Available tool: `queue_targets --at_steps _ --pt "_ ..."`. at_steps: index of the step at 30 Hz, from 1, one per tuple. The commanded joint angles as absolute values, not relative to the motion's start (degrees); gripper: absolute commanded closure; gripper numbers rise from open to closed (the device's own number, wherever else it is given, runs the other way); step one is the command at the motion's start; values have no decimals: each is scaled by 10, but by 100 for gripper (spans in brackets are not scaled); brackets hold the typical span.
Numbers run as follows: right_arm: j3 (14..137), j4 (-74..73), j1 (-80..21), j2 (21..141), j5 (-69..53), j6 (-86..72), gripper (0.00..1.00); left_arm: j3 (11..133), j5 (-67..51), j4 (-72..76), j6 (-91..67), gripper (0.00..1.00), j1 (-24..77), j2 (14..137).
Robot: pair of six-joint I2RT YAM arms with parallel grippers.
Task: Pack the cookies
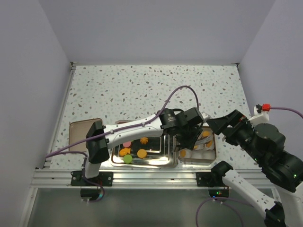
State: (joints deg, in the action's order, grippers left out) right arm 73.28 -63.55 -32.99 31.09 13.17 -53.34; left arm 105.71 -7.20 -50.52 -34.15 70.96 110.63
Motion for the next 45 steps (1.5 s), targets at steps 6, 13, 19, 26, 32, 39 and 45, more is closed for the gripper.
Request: queue_targets --at_steps 6,13,19,26,32,39,45 --pt "743 -634 -330 320 154 -524 1 1087 -86 -473 -316 72 710 1128" --pt "727 -628 -331 321 142 -530 1 1108 -77 -475 -308 68 709 1150" --pt "720 -627 -330 321 139 -535 1 1111 -70 -475 -308 58 708 1152" --pt "716 -616 -330 324 133 -538 1 1120 -55 -485 -304 54 702 1143" --pt "714 -608 -330 332 121 -542 1 1129 -32 -519 -301 54 681 1103" --pt "693 -585 -330 336 102 -552 1 1004 16 -538 -315 55 643 953" --pt "674 -564 -330 348 71 -562 1 836 48 -557 -343 55 616 816"
